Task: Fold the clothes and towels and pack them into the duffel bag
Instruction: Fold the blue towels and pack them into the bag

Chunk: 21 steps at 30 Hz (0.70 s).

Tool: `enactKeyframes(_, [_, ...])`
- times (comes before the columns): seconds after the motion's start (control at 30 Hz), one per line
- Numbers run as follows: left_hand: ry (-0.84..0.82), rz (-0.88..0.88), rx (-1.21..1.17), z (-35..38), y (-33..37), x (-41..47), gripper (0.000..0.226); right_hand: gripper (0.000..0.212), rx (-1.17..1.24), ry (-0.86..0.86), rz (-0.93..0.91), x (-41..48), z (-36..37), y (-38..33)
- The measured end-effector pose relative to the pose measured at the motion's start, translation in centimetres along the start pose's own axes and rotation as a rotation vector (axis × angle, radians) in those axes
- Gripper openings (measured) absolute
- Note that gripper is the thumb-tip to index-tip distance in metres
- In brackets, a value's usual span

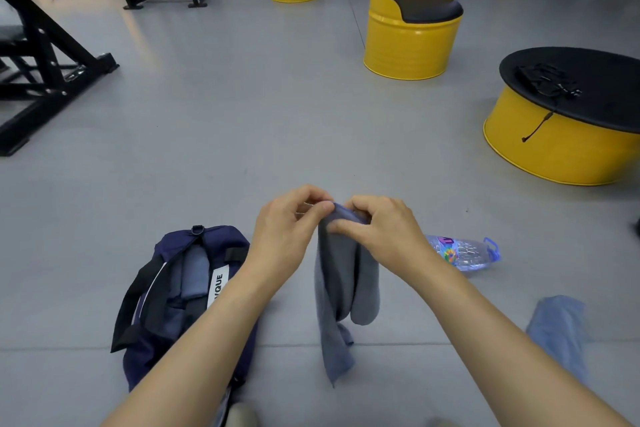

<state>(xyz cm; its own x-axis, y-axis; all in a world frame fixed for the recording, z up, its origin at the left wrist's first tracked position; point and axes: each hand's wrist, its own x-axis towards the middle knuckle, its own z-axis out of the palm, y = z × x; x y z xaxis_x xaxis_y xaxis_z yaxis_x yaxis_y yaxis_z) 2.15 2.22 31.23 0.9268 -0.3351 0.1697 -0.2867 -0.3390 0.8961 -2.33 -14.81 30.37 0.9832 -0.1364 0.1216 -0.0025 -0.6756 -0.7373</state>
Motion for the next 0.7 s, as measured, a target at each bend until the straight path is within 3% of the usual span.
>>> enactKeyframes(0.13, [0.137, -0.002, 0.045, -1.1, -1.0, 0.6, 0.013, 0.025, -0.1, -0.16, 0.051, -0.7, -1.1, 1.3])
enactKeyframes(0.3, [0.29, -0.047, 0.112, -3.3, -2.3, 1.4, 0.011, 0.005, -0.118, -0.168, 0.142, -1.2, -3.3, 3.5])
enactKeyframes(0.43, [0.343, -0.123, 0.021, -4.3, -3.2, 1.7, 0.015, 0.005, -0.199, -0.216, 0.214, -1.4, -4.9, 5.2])
enactKeyframes(0.57, [0.387, -0.182, -0.057, -5.4, -4.8, 2.2, 0.021, 0.017, -0.305, -0.214, 0.323, -1.3, -6.3, 7.6])
enactKeyframes(0.7, [0.342, -0.187, -0.046, -5.6, -7.0, 3.2, 0.025, 0.027, 0.168, -0.052, 0.38, 0.5, -6.4, 9.0])
